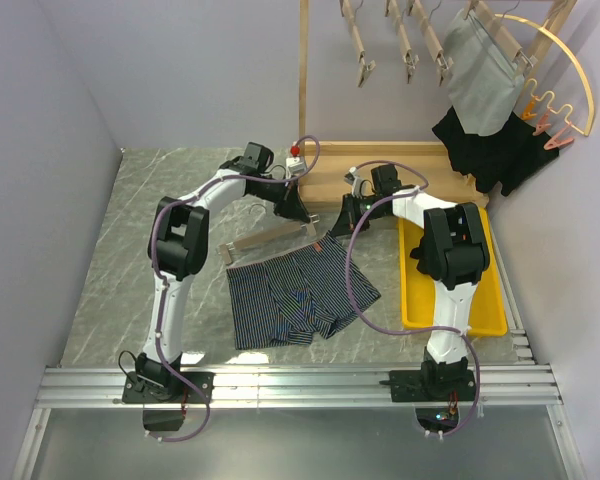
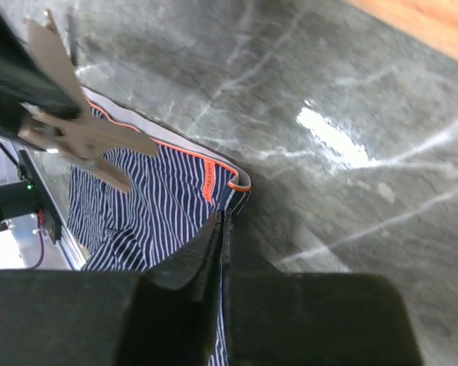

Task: Clip the underwear to the hanger
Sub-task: Clamp the underwear onto the hanger.

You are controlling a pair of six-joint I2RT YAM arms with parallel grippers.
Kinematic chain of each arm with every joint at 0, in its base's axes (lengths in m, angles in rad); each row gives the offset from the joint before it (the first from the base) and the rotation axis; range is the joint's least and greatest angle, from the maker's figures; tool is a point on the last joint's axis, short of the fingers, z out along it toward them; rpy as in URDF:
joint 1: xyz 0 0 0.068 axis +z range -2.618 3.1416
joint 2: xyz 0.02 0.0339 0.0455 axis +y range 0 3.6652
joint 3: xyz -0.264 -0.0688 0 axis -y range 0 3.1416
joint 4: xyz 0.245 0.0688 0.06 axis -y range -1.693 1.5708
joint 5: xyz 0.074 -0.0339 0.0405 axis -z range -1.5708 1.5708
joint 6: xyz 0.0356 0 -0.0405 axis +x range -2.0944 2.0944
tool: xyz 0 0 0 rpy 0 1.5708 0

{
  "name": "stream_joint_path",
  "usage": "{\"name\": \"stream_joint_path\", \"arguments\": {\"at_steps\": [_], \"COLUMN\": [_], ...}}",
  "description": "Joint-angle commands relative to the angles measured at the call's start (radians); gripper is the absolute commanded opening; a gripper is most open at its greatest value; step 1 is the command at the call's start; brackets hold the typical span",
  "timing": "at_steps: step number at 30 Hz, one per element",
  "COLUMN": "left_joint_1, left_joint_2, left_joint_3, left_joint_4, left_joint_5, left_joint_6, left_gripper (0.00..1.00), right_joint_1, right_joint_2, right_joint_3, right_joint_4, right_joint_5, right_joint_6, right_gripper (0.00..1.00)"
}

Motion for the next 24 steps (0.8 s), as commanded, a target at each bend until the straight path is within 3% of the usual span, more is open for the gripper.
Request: {"name": "stream_joint_path", "arguments": {"at_steps": [1,10,24], "left_joint_1": [-0.004,-0.004,-0.005], "left_joint_2": [0.025,0.053,0.082], "left_joint_3": [0.044,0.016,0.017], "left_joint_4": [0.076,0.202,0.234], "left_joint_5": [0.058,0.101,0.139], "left_joint_6": [-0.038,-0.124,-0.144], "left_gripper": [0.0,0.0,0.0], "right_joint_1": [0.001,0.002,0.005], "right_joint_2": [-0.02,-0.103,-0.175], "right_joint_3": [-0.016,-0.12,-0.148], "right_joint_4": [0.079,0.171,0.208], "right_joint_5": [-0.052,-0.058,-0.053], "right_joint_6": [-0.003,-0.015,-0.038], "right_gripper": [0.0,0.0,0.0]}}
